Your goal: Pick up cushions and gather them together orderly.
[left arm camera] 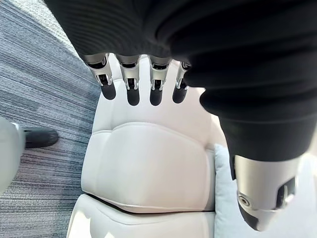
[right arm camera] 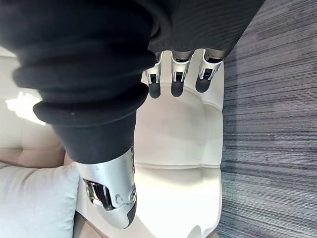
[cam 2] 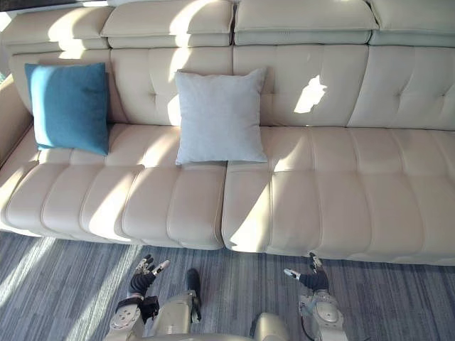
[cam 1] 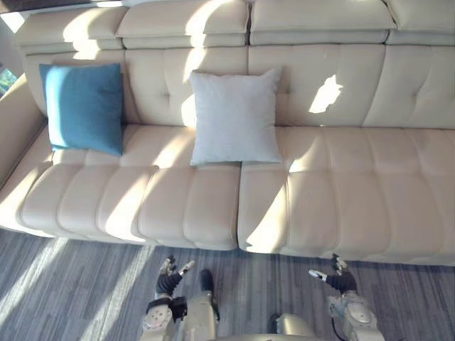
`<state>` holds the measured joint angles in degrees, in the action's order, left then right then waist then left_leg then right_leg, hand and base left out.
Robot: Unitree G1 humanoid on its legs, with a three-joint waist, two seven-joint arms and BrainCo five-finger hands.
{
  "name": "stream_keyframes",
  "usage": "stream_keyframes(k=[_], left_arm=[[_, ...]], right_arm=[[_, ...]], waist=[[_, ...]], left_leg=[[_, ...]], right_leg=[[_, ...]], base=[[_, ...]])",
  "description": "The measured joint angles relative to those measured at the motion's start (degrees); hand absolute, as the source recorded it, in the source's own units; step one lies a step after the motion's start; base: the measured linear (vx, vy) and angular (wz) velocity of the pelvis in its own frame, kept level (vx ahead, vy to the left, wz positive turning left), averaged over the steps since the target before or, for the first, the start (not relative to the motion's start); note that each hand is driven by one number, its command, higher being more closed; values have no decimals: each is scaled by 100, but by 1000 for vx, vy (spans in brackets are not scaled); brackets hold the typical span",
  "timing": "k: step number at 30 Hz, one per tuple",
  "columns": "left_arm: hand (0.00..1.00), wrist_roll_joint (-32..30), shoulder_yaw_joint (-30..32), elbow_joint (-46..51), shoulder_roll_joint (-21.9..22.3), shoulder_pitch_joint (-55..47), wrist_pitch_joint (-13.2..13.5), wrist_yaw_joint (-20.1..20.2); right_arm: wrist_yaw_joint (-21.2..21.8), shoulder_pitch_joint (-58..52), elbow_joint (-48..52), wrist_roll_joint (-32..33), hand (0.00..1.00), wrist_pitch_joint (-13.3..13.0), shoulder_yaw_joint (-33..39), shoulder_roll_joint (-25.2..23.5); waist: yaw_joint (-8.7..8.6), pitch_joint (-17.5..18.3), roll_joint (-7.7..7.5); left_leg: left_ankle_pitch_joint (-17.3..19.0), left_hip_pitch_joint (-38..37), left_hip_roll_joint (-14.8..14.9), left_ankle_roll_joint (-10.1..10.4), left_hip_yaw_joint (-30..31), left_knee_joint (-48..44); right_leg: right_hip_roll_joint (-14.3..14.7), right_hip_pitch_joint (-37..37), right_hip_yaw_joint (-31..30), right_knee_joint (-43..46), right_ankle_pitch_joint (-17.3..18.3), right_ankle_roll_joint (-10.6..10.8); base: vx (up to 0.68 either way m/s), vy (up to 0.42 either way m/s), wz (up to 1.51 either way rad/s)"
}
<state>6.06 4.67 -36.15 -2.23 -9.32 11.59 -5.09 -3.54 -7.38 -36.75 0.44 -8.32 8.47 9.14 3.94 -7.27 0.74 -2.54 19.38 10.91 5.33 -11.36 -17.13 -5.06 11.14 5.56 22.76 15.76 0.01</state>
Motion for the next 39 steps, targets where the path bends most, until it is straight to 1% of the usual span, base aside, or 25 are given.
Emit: stream_keyframes(k=[3, 5, 6, 8, 11, 14, 17, 18, 19, 20, 21, 22, 25, 27, 28, 29, 30, 31, 32, 33, 34, 35, 36, 37, 39], left_arm=[[0, -7, 15, 26, -28, -36, 8, 8], [0, -12, 20, 25, -51, -43, 5, 10], [0, -12, 21, 36, -110, -83, 6, 8], [0, -25, 20, 38, -198, -149, 2, 6], [0, -57, 11, 38, -342, -163, 2, 1], [0, -96, 6, 39, -395, -133, 1, -3], [0, -129, 3, 158, -379, -91, -1, -3], [0, -129, 10, 237, -361, -76, 3, -7], [0, -130, 9, 311, -380, -80, 9, -4], [0, -140, 1, 324, -399, -23, 13, 2], [0, -147, -9, 324, -346, 76, 1, 3], [0, -150, -27, 333, -318, 147, 1, 7], [0, -150, -71, 336, -280, 154, -1, 13], [0, -150, -185, 339, -329, 202, -14, 19], [0, -150, -239, 342, -322, 241, -14, 31], [0, -150, -266, 344, -288, 333, -15, 84], [0, -121, -251, 351, -264, 382, -8, 126], [0, -97, -269, 350, -248, 382, -6, 134], [0, -54, -351, 339, -188, 369, -5, 141], [0, -23, -412, 344, -115, 374, -4, 140], [0, -10, -417, 349, -90, 371, -3, 139], [0, 29, -418, 367, -76, 300, -2, 129], [0, 61, -415, 417, -90, 181, -2, 120], [0, 61, -416, 458, -89, 145, -3, 121], [0, 59, -415, 535, -86, 31, -8, 112]], right_arm=[[12, 36, 0, -15, 0, 0, 18, 13], [20, 40, -22, -47, 0, 0, 49, -21], [51, 9, -26, -50, 0, 3, 53, -54], [63, -71, -25, -44, 0, 0, 138, -56], [37, -81, -70, -32, 0, 1, 274, -60], [5, -42, -65, 4, 0, 1, 274, -153], [0, 123, 62, 137, 0, -10, 235, -257], [1, 185, 103, 144, 0, -15, 191, -252], [-1, 272, 121, 154, 0, -17, 157, -251], [-5, 417, 122, 162, 0, -17, 115, -233], [-4, 462, 112, 163, 0, -13, 104, -164], [-7, 559, 88, 161, 0, -11, 78, -82], [-5, 597, 42, 125, 0, -11, -70, -17], [-8, 682, -16, 119, 0, -5, -131, 30], [-8, 694, -16, 119, 0, -1, -146, 59], [-7, 692, -17, 119, 0, 0, -210, 107], [1, 685, -23, 117, 0, 2, -296, 113], [-2, 697, -23, 117, 0, 2, -312, 95], [-25, 727, -22, 117, 0, 0, -399, 30], [-69, 765, -28, 120, 0, 2, -401, 40], [-89, 774, -39, 120, 0, 1, -407, 38], [-132, 771, -137, 119, 0, 5, -431, 43], [-142, 761, -189, 120, 0, 5, -439, 25], [-149, 755, -220, 121, 0, 4, -442, 30], [-176, 757, -262, 122, 0, 5, -442, 98]], waist=[[2, 1, 4], [-25, 33, 37], [-31, 100, -74], [-77, 234, -148], [-195, 251, -156], [-222, 246, -149], [-325, 220, -131], [-308, 207, -96], [-310, 195, -68], [-372, 149, -23], [-467, 91, 3], [-464, -3, 101], [-467, -23, 158], [-549, -44, 219], [-585, -45, 258], [-626, -60, 340], [-579, -68, 358], [-568, -79, 374], [-525, -151, 330], [-437, -199, 359], [-386, -247, 342], [-264, -336, 224], [-211, -380, 254], [-161, -395, 237], [16, -408, 342]], left_leg=[[906, -432, -35, 43, 208, -536], [1159, -739, -199, 6, 306, -19], [1000, -860, -353, -5, 222, 346], [819, -972, -539, -56, 167, 806], [609, -1145, -697, -146, 62, 1213], [599, -1283, -662, -176, -345, 1171], [954, -1335, -447, -178, -1038, 692], [1074, -1340, -286, -158, -1332, 543], [1139, -1346, -157, -170, -1574, 477], [1202, -1355, -5, -166, -2004, 458], [1224, -1423, 101, -152, -2303, 412], [1257, -1688, 232, -92, -2881, 406], [1300, -2064, 363, 30, -3515, 271], [1311, -2381, 425, 126, -3766, 289], [1313, -2469, 485, 205, -3787, 221], [1373, -2554, 802, 347, -3718, -334], [1278, -2452, 1237, 206, -3468, -1384], [1070, -2322, 1438, -123, -3149, -1967], [1201, -1893, 1452, -338, -2140, -2963], [1565, -1317, 1007, -136, -1123, -3592], [1676, -1074, 770, -108, -759, -3696], [1797, -669, 367, -182, -303, -3627], [1817, -293, 62, -219, -21, -3305], [1816, -103, -49, -220, 123, -3065], [1621, 388, -445, 19, 673, -1531]], right_leg=[[-37, 4, -91, -208, -273, 138], [-85, 6, -178, -265, -365, 296], [-150, 7, -258, -483, -496, 394], [-280, -20, -288, -843, -726, 450], [-340, -118, -471, -1257, -1007, 532], [-270, -102, -894, -1453, -1237, 576], [-33, 60, -1489, -1518, -1488, 529], [98, 175, -1442, -1576, -1723, 419], [196, 244, -1194, -1729, -1957, 252], [182, 319, -462, -1925, -1945, -121], [42, 390, 242, -1850, -1828, -412], [-263, 425, 1496, -1602, -1642, -677], [-656, 417, 3003, -1182, -1636, -768], [-469, 598, 2639, -931, -1620, -369], [-377, 651, 2468, -834, -1535, -276], [-144, 664, 2162, -668, -1331, -293], [119, 570, 1764, -630, -1168, -368], [242, 468, 1606, -678, -1112, -425], [418, 261, 1195, -800, -1068, -472], [498, 99, 799, -877, -1004, -496], [501, -16, 614, -909, -985, -469], [506, -244, 291, -1021, -943, -420], [495, -510, 52, -1168, -896, -345], [488, -600, -64, -1234, -874, -309], [429, -880, -438, -1456, -736, -82]], base=[[-170, 113, -10], [-168, 180, -13], [-207, 195, -10], [-132, 145, -5], [-54, 140, -20], [-3, 62, -72], [10, 44, -126], [1, 36, -184], [-16, -34, -195], [-14, -54, -182], [31, -15, -217], [71, 19, -187], [128, -86, -186], [166, -195, -191], [250, -236, -162], [322, -266, -170], [354, -266, -172], [322, -134, -184], [322, -36, -181], [301, 24, -175], [290, 89, -161], [318, 118, -129], [329, 131, -121], [349, 168, -106], [447, 307, -103]])
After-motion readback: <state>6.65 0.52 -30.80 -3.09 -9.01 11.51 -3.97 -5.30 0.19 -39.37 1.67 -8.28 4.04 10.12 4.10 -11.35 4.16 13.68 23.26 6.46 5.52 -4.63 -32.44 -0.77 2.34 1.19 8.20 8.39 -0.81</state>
